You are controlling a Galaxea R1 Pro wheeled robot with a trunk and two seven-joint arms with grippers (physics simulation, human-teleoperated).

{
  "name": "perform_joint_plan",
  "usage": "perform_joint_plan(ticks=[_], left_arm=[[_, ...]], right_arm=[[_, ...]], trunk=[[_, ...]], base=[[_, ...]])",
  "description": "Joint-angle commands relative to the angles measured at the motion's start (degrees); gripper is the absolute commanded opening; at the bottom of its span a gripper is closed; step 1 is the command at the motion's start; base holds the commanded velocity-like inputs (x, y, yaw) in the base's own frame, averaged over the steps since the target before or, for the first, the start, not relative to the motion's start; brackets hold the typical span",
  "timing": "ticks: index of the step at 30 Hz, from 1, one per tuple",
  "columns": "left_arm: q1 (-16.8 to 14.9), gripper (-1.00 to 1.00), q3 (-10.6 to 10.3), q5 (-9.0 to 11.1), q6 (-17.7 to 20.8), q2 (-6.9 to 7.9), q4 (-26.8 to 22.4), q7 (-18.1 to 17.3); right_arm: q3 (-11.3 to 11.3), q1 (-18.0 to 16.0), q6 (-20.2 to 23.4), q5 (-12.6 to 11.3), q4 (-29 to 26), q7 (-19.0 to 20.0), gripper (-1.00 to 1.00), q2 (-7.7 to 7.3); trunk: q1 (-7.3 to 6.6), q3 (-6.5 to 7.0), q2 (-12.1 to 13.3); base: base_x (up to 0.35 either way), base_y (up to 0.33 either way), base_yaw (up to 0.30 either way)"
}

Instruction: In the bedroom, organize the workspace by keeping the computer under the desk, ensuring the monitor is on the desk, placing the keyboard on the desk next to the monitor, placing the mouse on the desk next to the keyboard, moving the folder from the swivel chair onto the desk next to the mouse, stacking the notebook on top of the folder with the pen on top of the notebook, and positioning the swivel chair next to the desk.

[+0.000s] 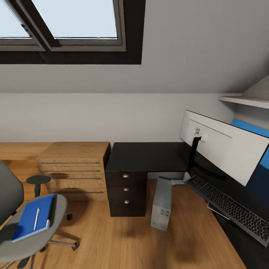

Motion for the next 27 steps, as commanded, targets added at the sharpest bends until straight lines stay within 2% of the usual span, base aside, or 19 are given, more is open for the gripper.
perform_joint_plan(ticks=[1, 6, 27], left_arm=[[-0.07, 1.0, -0.4, 0.27, -0.28, 0.06, 0.03, 0.48], [-0.05, 1.0, -0.35, 0.27, -0.47, 0.1, 0.03, 0.48], [-0.04, 1.0, -0.24, 0.35, -0.54, 0.08, 0.03, 0.21]], right_arm=[[0.02, -0.05, -0.16, 0.16, 0.08, -0.26, 1.0, 0.02], [0.02, -0.05, -0.16, 0.16, 0.08, -0.26, 1.0, 0.02], [0.0, -0.05, -0.24, 0.1, 0.01, -0.12, 1.0, 0.08]], trunk=[[0.01, -0.07, -0.04], [0.01, -0.07, -0.04], [0.01, -0.07, -0.04]], base=[[0.129, -0.248, 0.0], [0.106, -0.165, 0.0], [0.008, -0.043, 0.0]])
